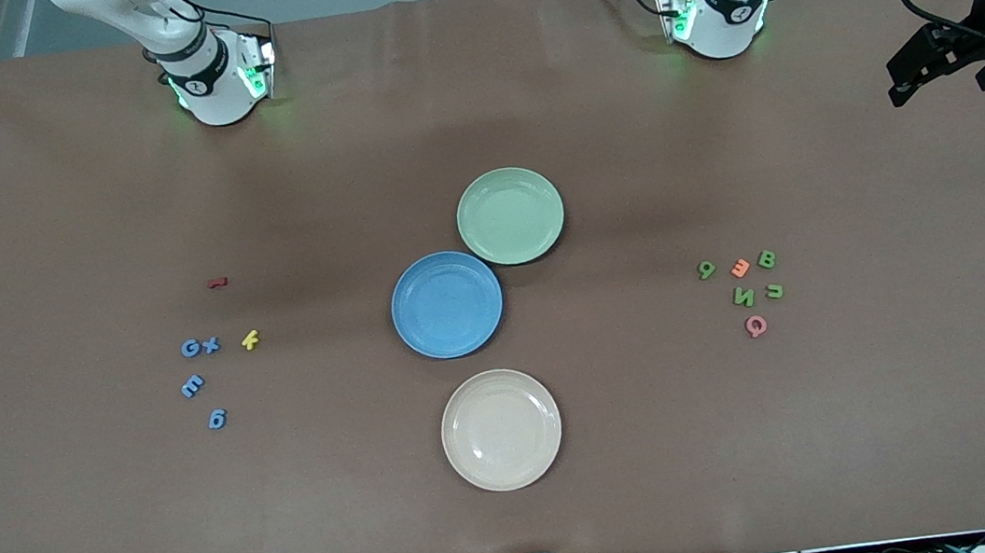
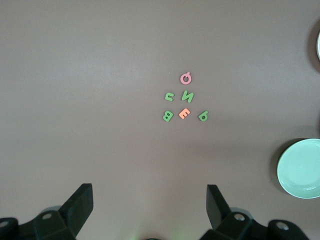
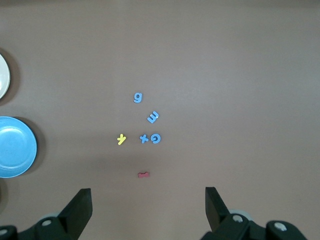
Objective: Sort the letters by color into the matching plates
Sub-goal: 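Move both grippers from rest toward their groups of foam letters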
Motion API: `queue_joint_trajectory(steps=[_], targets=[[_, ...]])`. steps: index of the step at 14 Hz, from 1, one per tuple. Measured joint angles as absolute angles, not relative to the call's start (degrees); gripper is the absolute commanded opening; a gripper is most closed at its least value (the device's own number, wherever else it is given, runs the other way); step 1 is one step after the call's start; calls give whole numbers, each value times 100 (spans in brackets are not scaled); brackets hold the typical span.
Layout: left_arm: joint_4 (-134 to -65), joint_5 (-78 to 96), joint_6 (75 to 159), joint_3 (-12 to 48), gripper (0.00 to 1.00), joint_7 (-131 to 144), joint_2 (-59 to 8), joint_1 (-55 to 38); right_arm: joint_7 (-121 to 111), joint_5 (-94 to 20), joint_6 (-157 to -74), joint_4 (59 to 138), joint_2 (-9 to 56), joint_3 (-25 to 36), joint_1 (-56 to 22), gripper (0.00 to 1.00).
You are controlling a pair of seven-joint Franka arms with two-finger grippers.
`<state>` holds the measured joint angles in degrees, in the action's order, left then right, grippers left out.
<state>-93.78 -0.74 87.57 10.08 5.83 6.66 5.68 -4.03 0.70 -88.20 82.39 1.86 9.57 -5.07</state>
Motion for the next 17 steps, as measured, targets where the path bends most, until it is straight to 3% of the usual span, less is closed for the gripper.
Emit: queue_joint_trajectory(steps=[11, 17], targets=[[-9305, -74, 8758, 992, 100, 582, 419, 588, -403, 60, -8820, 8239, 214, 918, -583, 100], [-9444, -74, 9109, 985, 100, 582, -25, 598, -415, 25, -8889, 8279, 730, 901, -648, 100]])
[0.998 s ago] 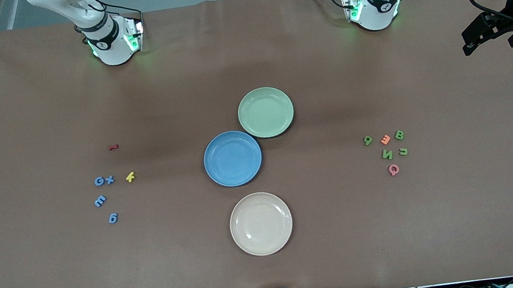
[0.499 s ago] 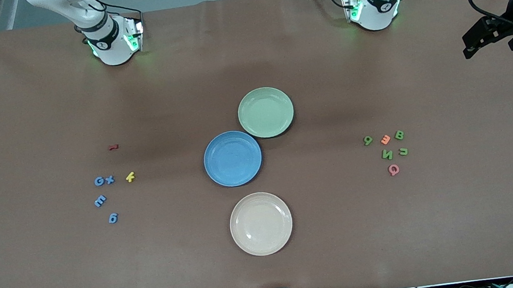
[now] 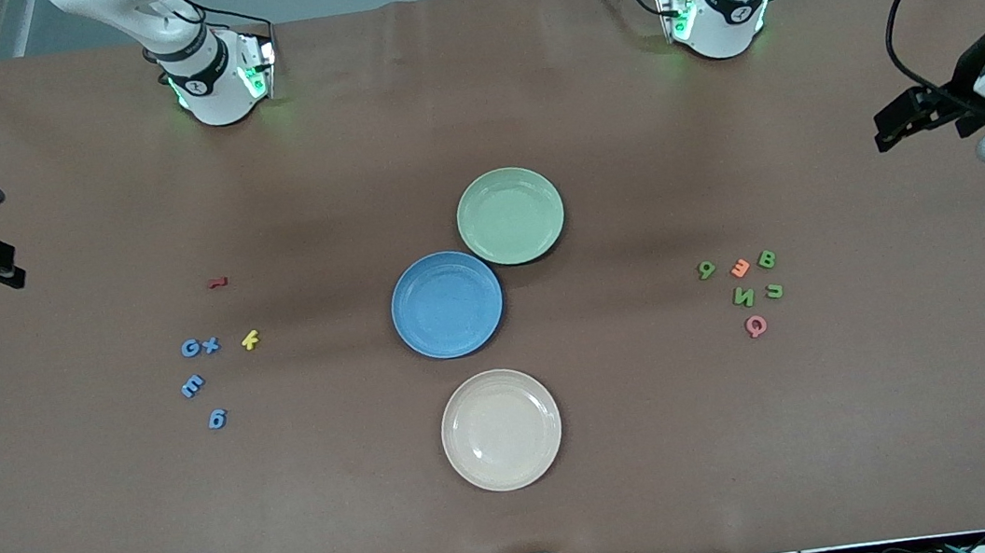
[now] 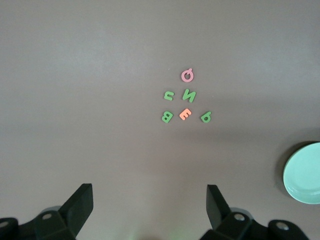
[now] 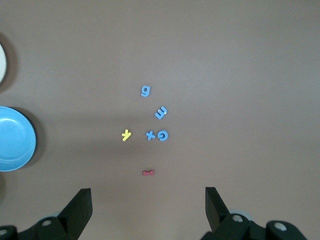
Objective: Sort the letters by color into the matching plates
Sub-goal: 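Move both grippers from rest toward their groups of foam letters, then grasp the blue g with the right gripper while the left grasps green n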
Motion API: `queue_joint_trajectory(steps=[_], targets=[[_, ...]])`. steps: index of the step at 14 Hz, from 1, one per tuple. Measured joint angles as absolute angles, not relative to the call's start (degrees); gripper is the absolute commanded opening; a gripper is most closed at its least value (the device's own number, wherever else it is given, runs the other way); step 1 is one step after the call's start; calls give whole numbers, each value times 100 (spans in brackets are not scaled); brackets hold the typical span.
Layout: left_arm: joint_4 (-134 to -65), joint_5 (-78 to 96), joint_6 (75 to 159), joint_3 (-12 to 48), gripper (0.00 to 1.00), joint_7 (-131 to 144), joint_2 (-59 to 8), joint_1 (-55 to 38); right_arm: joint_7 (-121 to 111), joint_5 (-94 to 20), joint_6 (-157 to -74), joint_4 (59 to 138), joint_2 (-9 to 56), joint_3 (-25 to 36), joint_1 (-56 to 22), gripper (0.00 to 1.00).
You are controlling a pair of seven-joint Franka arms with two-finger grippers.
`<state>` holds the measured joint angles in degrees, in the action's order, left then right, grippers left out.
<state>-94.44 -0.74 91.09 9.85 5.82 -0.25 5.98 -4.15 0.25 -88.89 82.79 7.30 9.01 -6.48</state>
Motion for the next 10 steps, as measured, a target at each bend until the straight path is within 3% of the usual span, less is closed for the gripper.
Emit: queue_joint_trajectory(steps=[4, 10], targets=[[-10098, -75, 9908, 960, 100, 570, -95, 710, -415, 22, -9410, 8495, 1525, 935, -608, 100], [-11411, -75, 11421, 958, 95, -40, -347, 778, -424, -110, -11442, 9295, 2383, 900, -643, 100]])
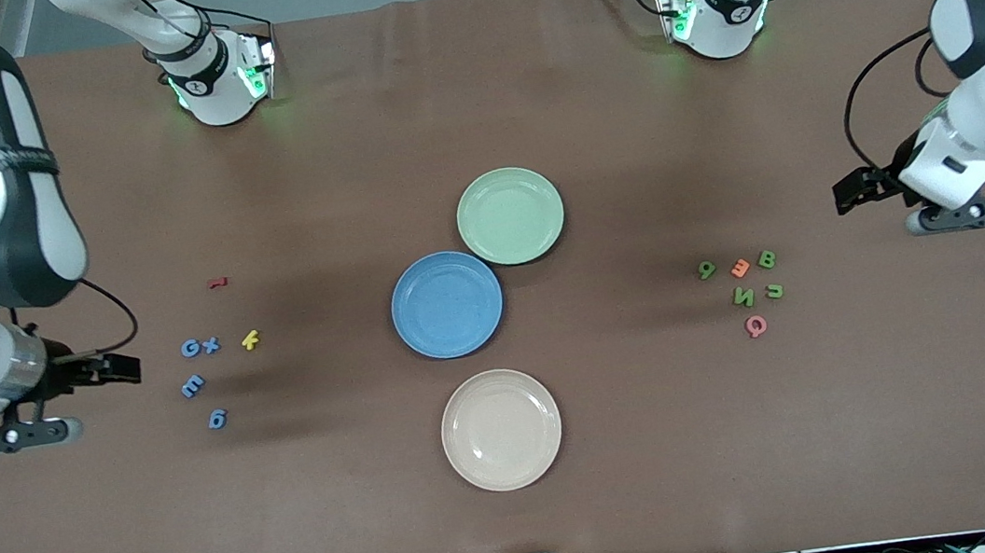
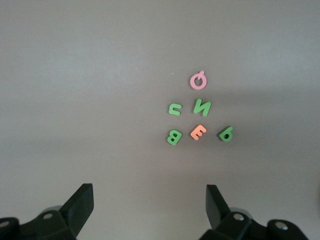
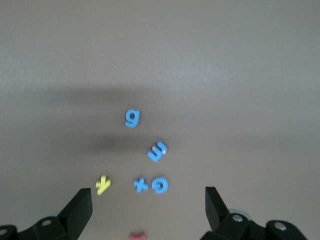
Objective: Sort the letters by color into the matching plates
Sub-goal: 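Grasp the blue g with the right gripper while the left grasps green n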
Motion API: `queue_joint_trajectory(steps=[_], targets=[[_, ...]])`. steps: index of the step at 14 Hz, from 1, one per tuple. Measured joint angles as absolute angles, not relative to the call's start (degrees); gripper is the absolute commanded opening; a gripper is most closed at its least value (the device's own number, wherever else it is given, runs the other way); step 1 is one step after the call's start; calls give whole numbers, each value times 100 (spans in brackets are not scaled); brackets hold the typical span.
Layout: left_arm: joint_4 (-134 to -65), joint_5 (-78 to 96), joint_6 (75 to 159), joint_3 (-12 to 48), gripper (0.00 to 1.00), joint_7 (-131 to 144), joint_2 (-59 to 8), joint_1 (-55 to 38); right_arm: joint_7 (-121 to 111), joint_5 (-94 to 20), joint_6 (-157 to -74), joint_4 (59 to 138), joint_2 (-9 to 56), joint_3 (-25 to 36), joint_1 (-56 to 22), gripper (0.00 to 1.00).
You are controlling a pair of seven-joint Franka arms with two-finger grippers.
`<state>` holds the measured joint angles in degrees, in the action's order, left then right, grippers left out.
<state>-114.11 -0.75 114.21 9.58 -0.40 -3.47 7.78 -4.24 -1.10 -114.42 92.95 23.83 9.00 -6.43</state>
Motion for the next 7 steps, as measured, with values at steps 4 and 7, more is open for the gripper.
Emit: queue_joint_trajectory(steps=[4, 7], targets=[[-11808, -75, 12419, 958, 87, -94, -862, 775, -426, -654, -12343, 9613, 2849, 886, -710, 100], [-11924, -75, 13044, 958, 79, -94, -1371, 776, -426, -673, -12858, 9639, 3243, 880, -732, 100]])
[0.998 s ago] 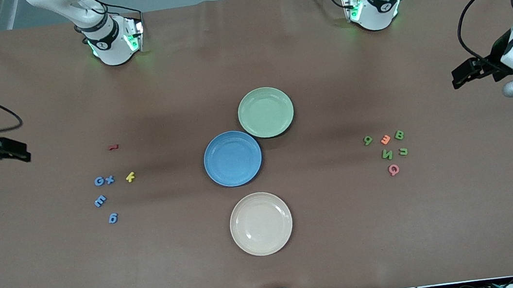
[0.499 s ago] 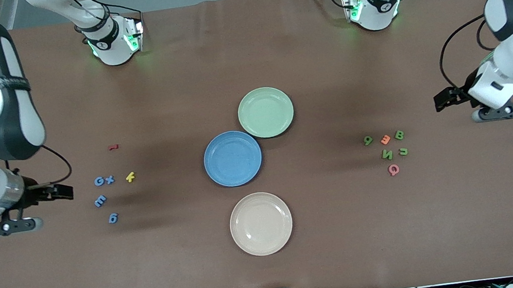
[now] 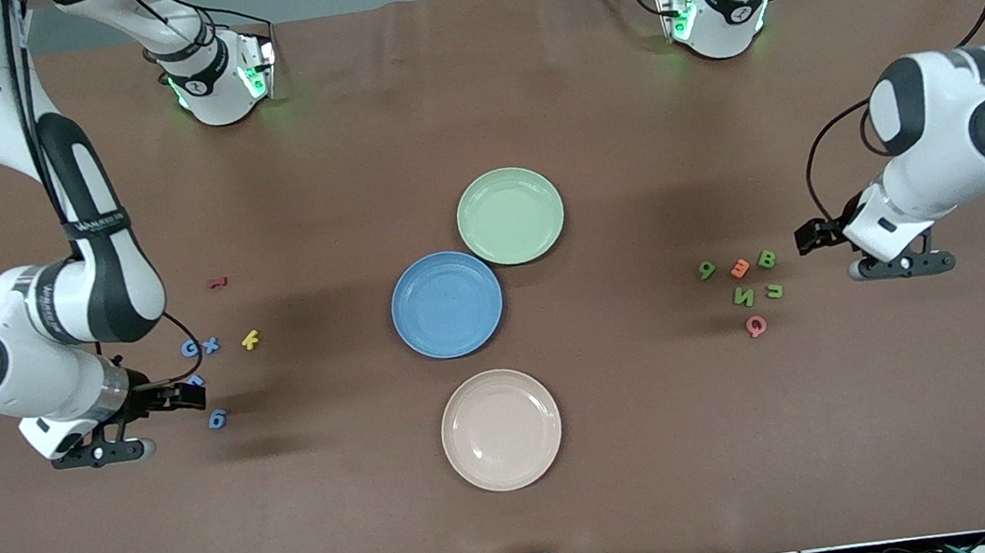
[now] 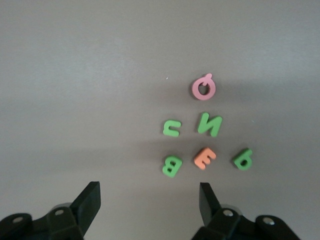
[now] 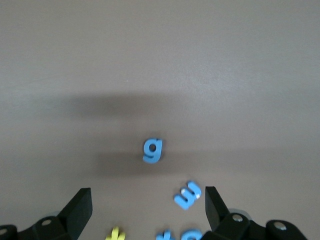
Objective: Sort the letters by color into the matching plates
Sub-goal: 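Grasp the blue g with the right gripper while the left grasps green n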
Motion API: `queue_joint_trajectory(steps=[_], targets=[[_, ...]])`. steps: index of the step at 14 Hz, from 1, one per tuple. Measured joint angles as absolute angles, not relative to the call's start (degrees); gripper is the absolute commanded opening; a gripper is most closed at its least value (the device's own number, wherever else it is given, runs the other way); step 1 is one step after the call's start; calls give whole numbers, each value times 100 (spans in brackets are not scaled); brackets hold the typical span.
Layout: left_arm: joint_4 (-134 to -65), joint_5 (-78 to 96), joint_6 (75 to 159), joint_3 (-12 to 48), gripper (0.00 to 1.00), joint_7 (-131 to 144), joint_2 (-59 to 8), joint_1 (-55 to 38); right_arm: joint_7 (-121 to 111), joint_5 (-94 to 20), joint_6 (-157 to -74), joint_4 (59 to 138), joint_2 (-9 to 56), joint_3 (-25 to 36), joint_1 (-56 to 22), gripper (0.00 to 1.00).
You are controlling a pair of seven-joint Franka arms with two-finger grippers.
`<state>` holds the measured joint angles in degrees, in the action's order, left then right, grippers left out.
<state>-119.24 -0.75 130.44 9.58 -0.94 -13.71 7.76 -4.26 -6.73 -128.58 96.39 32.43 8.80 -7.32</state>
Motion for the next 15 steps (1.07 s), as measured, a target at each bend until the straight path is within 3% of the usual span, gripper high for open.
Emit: queue_joint_trajectory(steps=[4, 15], targets=[[-11924, -75, 13601, 957, 72, -94, -1947, 777, -426, -677, -13070, 9650, 3682, 860, -736, 96], [-11878, -122, 14610, 963, 58, -94, -2842, 728, -423, -883, -13534, 9551, 4140, 819, -764, 68]])
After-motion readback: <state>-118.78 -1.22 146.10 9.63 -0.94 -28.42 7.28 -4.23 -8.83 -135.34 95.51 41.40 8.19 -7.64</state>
